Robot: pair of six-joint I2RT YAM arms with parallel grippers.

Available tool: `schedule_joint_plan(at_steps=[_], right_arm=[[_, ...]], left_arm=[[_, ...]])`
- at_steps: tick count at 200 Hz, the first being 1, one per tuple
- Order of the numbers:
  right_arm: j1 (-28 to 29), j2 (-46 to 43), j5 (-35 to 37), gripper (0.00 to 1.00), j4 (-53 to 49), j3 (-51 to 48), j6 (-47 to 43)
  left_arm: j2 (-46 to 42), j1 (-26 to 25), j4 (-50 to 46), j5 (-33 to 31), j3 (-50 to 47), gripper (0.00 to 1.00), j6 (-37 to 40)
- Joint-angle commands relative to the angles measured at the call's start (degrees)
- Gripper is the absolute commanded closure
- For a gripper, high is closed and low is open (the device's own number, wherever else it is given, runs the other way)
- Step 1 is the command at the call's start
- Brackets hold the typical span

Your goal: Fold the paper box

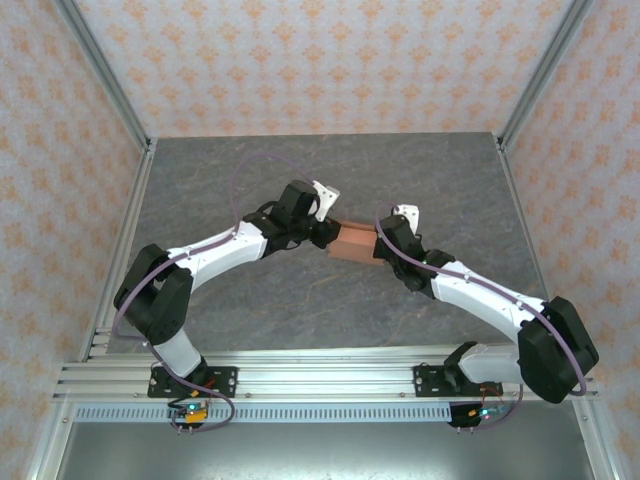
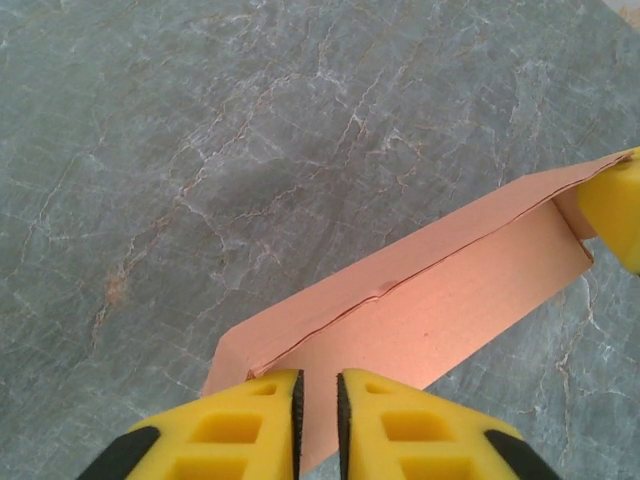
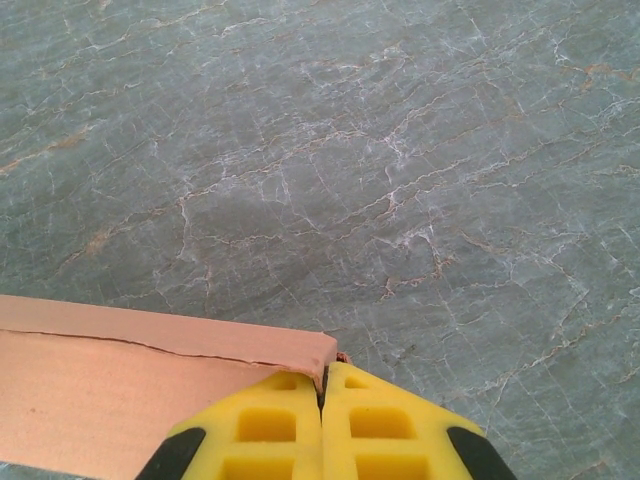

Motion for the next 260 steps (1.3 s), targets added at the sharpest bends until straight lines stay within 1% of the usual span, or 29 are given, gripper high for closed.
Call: schedule_joint_plan(at_steps=[1,45,66,84,101,107,148,180,197,240,250,260], right_arm=[[0.3,-1.4,1.4,0.95,-1.5,0.8,1.0],[0.3,-1.6,1.6,0.95,-1.7,0.9,0.5],[0.2,-1.5,1.6,0.95,-1.9,0.9,0.4],[0.3,-1.6,1.5,0.95,-1.8,0.9,0.5],[0.3,-1.6,1.5,0.96,-1.9,0.8,0.6],[0.2,-1.6,1.5,0.96,-1.9,0.8,0.6],[0.2,-1.5,1.4,0.95,-1.9,0.7,0.8],[0.3,-1.2,0.9,0.95,-2.1,1.0,0.6],[0.2,-1.2,0.8,0.96,-2.0,1.1,0.6],[0.2,-0.9,0.6,0.96,-2.4,1.8,0.2],[0.2,-1.0,0.8,0.96,-2.4,1.8,0.2],[0.2,-1.0,0.8,0.96,-2.5,1.9,0.3]], left_arm=[[-0.2,-0.2,-3.4,-1.2,2.2,0.79,1.3],[0.6,0.1,-4.9,-2.8,2.3,0.81,3.2],[1.0,0.2,-5.8,-3.2,3.3,0.8,4.4],[1.1,0.5,-6.5,-3.5,4.1,0.74,5.3],[1.4,0.9,-7.6,-3.8,4.9,0.61,6.5],[1.3,1.1,-7.7,-3.8,5.1,0.59,6.8],[1.2,1.7,-8.9,-3.7,5.6,0.61,8.3],[1.8,1.7,-8.6,-3.7,5.7,0.57,9.0],[2.4,1.9,-7.9,-3.2,5.7,0.53,10.3],[4.2,2.2,-7.3,-0.9,6.6,0.52,13.1],[4.4,2.4,-7.1,0.2,6.7,0.53,13.0],[4.5,2.4,-7.1,1.4,6.8,0.59,12.7]])
